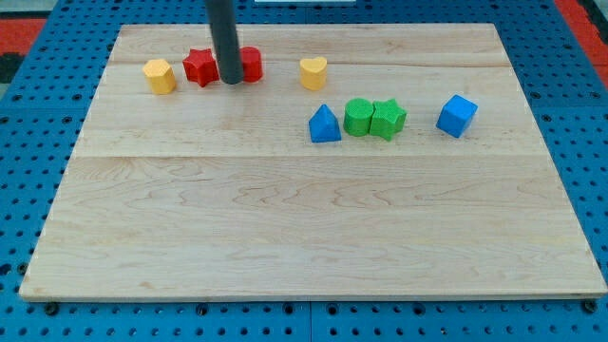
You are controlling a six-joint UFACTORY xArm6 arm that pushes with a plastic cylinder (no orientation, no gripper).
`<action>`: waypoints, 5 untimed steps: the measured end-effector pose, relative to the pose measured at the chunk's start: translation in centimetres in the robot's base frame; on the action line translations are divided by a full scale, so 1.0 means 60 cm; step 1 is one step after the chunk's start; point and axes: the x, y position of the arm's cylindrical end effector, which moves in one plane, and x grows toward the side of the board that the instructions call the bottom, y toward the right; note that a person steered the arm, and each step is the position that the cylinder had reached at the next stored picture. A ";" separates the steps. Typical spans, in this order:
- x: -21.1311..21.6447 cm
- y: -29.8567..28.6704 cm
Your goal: Place the yellow blocks diagonal to each other
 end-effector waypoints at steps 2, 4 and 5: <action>0.059 -0.099; 0.023 -0.274; -0.031 -0.233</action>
